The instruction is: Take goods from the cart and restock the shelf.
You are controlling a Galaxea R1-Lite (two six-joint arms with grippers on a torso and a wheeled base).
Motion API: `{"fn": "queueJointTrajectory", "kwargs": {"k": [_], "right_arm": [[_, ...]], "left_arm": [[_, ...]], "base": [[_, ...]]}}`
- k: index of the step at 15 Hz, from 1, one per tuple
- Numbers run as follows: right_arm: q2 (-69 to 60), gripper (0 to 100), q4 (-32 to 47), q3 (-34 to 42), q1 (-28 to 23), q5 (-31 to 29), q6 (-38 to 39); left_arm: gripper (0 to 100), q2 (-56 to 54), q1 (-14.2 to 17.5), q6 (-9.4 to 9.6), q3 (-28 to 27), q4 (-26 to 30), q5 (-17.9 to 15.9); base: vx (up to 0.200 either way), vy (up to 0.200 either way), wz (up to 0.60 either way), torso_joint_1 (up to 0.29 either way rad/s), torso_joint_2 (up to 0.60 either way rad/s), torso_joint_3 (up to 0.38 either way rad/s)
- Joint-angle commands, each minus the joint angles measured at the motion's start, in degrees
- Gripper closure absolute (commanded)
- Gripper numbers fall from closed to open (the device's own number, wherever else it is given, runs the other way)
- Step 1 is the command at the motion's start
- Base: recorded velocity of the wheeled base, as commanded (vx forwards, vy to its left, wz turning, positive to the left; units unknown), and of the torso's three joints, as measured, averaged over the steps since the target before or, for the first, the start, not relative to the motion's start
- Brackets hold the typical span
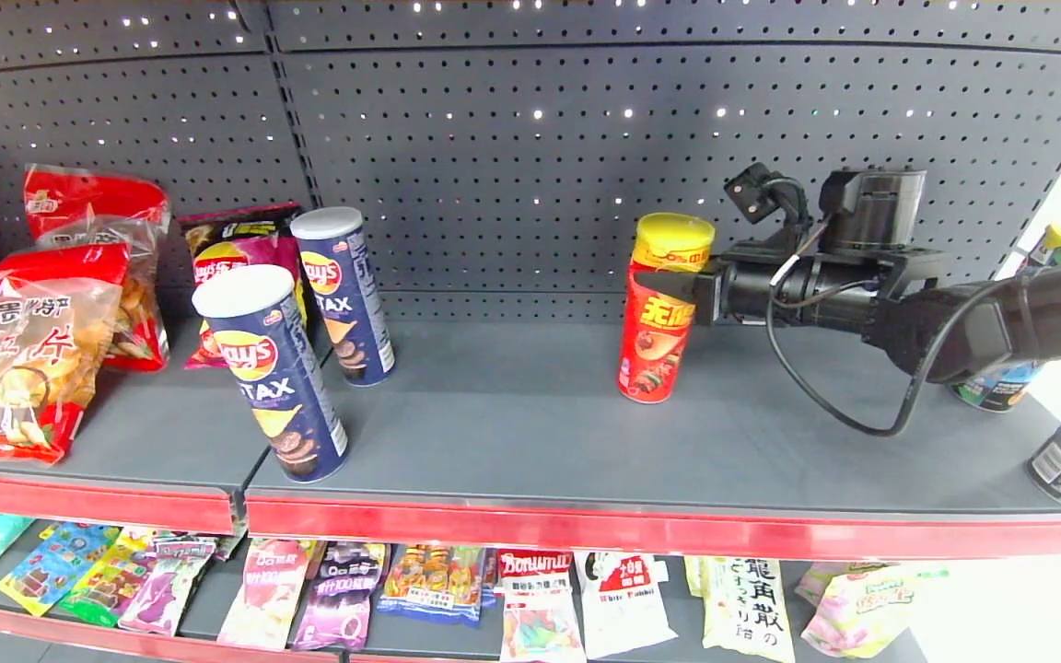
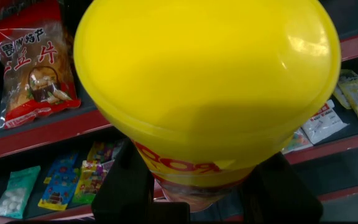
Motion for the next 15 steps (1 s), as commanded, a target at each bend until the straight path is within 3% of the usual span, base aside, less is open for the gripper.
{"fn": "queueJointTrajectory", "kwargs": {"k": [1, 4, 8, 15], "right_arm": [[-5.2, 100, 0.0, 2.6, 0.9, -2.9, 1.0], [-11.3, 100, 0.2, 7.1, 1.9, -5.5, 2.4], [-20.3, 100, 0.0, 18.8, 4.9, -7.2, 2.4], [-20.6, 100, -0.5, 21.2, 7.4, -8.3, 1.9]], "left_arm": [[100, 0.0, 0.0, -0.03, 0.1, 0.0, 0.0], [100, 0.0, 0.0, -0.03, 0.7, -0.1, -0.2], [100, 0.5, 0.0, 0.06, 0.5, -0.2, -0.3], [100, 0.0, 0.0, 0.06, 0.5, -0.3, -0.4]], "base": [[0.000, 0.000, 0.00, 0.000, 0.00, 0.000], [0.000, 0.000, 0.00, 0.000, 0.00, 0.000], [0.000, 0.000, 0.00, 0.000, 0.00, 0.000], [0.000, 0.000, 0.00, 0.000, 0.00, 0.000]]}}
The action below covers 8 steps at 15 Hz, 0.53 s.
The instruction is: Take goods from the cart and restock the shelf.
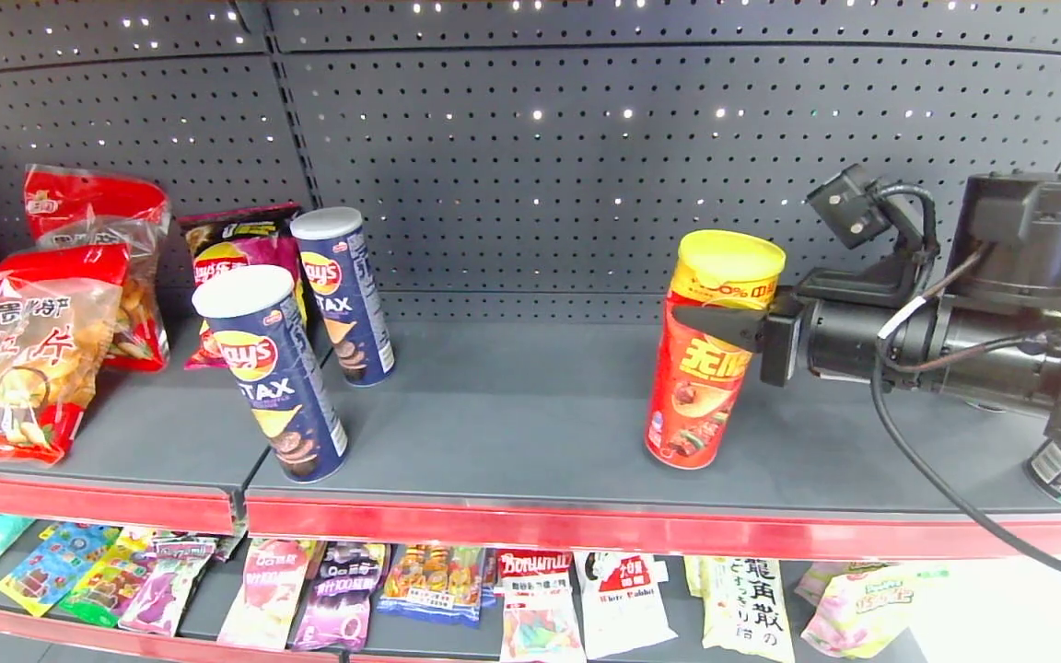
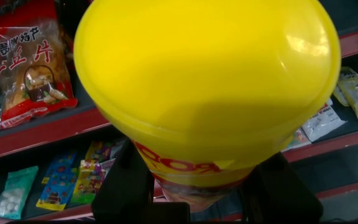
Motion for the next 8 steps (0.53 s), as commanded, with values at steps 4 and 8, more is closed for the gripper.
{"fn": "queueJointTrajectory", "kwargs": {"k": [4, 8], "right_arm": [[-0.3, 100, -0.1, 1.1, 2.1, -0.2, -0.2], [-0.4, 100, -0.2, 4.2, 2.2, -0.1, -2.2]], "left_arm": [[100, -0.1, 0.0, 0.08, 0.0, 0.0, 0.1], [100, -0.1, 0.0, 0.08, 0.0, 0.0, 0.0]], "base": [[0.000, 0.000, 0.00, 0.000, 0.00, 0.000], [0.000, 0.000, 0.00, 0.000, 0.00, 0.000]]}}
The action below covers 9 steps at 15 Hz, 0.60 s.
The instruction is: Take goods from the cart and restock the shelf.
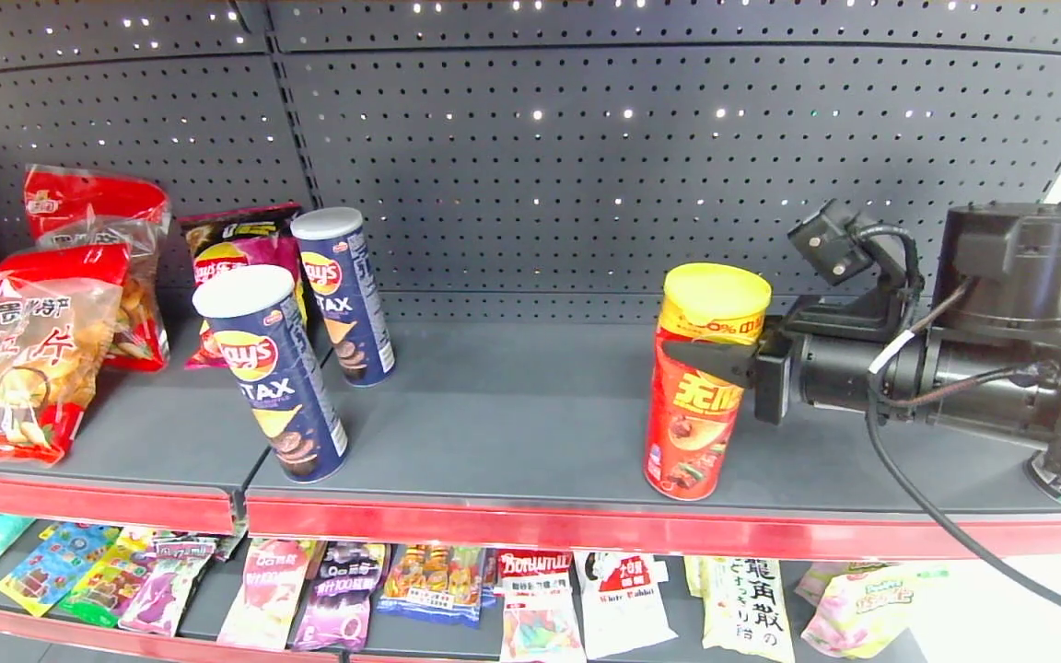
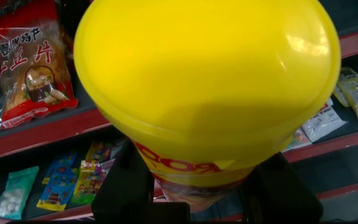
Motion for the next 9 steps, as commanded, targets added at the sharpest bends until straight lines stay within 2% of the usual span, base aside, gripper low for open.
{"fn": "queueJointTrajectory", "kwargs": {"k": [1, 6, 9], "right_arm": [[0.0, 100, -0.1, 0.2, 0.1, 0.1, -0.1], [0.1, 100, -0.1, 0.4, 0.2, 0.1, -0.2], [-0.9, 100, -0.1, 0.7, 2.4, 0.0, 0.1]], "left_arm": [[100, 0.0, 0.0, 0.01, 0.0, 0.0, 0.0], [100, -0.1, 0.0, -0.08, 0.3, 0.1, -0.1], [100, -0.1, 0.0, -0.08, 0.3, 0.1, -0.1]], "base": [[0.000, 0.000, 0.00, 0.000, 0.00, 0.000], [0.000, 0.000, 0.00, 0.000, 0.00, 0.000], [0.000, 0.000, 0.00, 0.000, 0.00, 0.000]]}}
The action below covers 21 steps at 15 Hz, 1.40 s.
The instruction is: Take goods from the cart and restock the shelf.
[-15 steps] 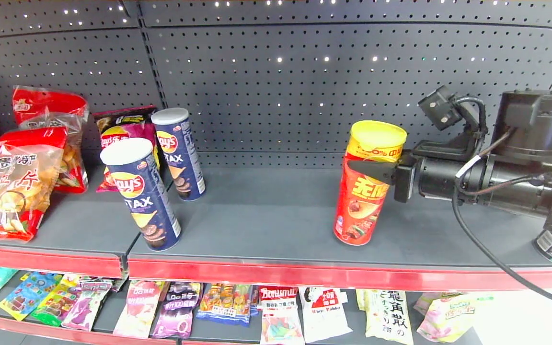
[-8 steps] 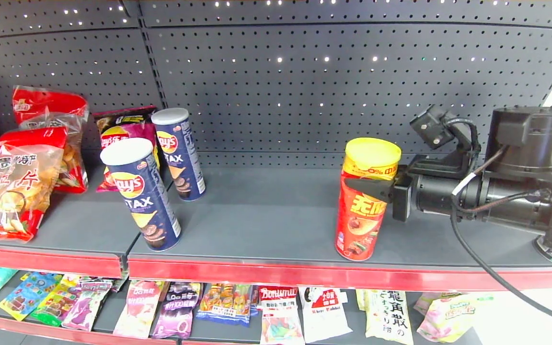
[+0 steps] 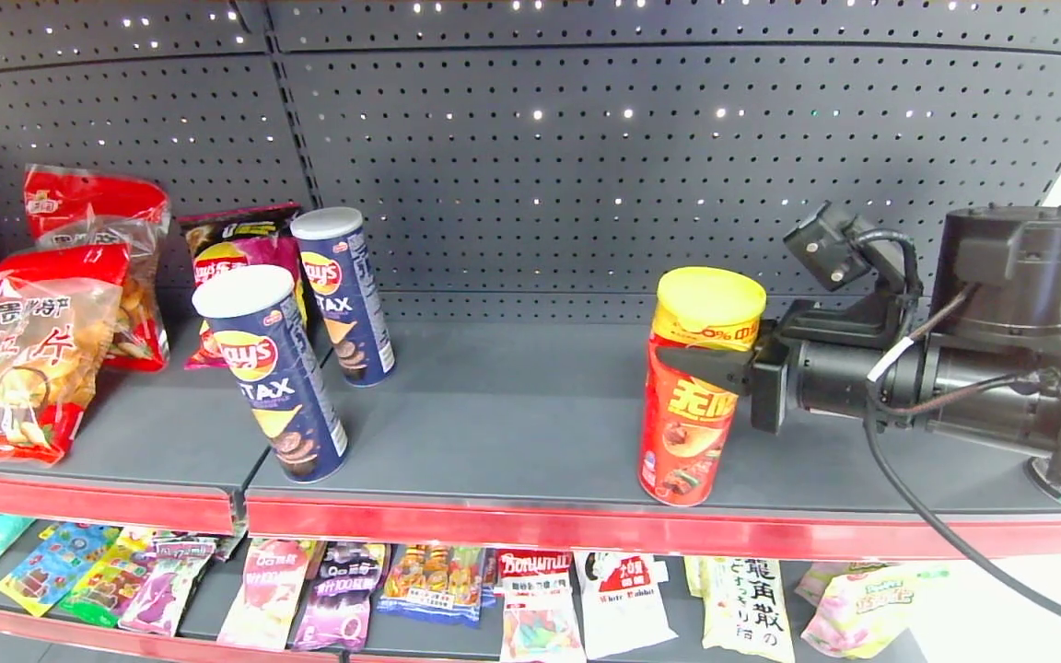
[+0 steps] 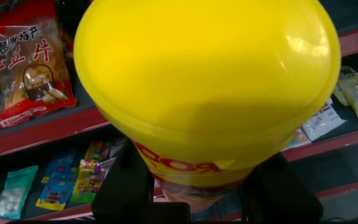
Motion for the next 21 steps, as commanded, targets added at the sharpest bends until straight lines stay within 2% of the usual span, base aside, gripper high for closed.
{"fn": "queueJointTrajectory", "kwargs": {"k": [1, 6, 12, 21], "right_arm": [[-0.6, 100, 0.1, 0.4, 1.2, 0.0, 0.0], [-0.4, 100, -0.4, 1.9, 1.1, 0.0, 0.0], [2.3, 100, -5.3, 1.3, 0.1, -0.1, 0.0], [0.6, 100, -5.4, 4.8, 1.6, -0.1, 0.0]], "left_arm": [[100, 0.0, 0.0, -0.03, 0.1, 0.0, 0.0], [100, -0.1, 0.0, -0.03, 0.1, 0.0, 0.0], [100, -0.1, 0.0, 0.06, 0.1, 0.1, 0.0], [100, -0.5, 0.0, -0.03, 0.1, 0.1, 0.0]], "base": [[0.000, 0.000, 0.00, 0.000, 0.00, 0.000], [0.000, 0.000, 0.00, 0.000, 0.00, 0.000], [0.000, 0.000, 0.00, 0.000, 0.00, 0.000], [0.000, 0.000, 0.00, 0.000, 0.00, 0.000]]}}
